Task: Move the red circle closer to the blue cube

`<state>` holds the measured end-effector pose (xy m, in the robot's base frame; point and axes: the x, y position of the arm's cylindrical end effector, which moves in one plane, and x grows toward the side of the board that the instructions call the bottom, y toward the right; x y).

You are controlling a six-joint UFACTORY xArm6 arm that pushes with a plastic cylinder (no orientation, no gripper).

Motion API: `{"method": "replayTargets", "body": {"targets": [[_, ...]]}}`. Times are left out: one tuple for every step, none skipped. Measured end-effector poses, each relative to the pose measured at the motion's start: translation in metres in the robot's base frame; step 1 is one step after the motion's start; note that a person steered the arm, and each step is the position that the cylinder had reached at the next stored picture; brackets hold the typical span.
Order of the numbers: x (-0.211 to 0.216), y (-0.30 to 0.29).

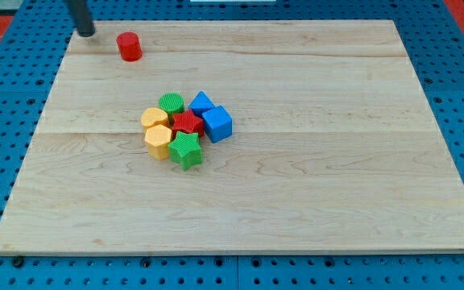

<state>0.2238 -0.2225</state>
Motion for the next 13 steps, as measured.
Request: {"method": "replayTargets", "body": {"targets": [[0.052,0.069],[0.063,0.057],[0.064,0.097],[0.091,0.174],[0.112,0.232],[0.122,0.243],[0.13,0.243],[0.153,0.267],[0.179,0.267],[0.194,0.266],[0.2,0.284],[0.209,0.27],[0.216,0.262]]}}
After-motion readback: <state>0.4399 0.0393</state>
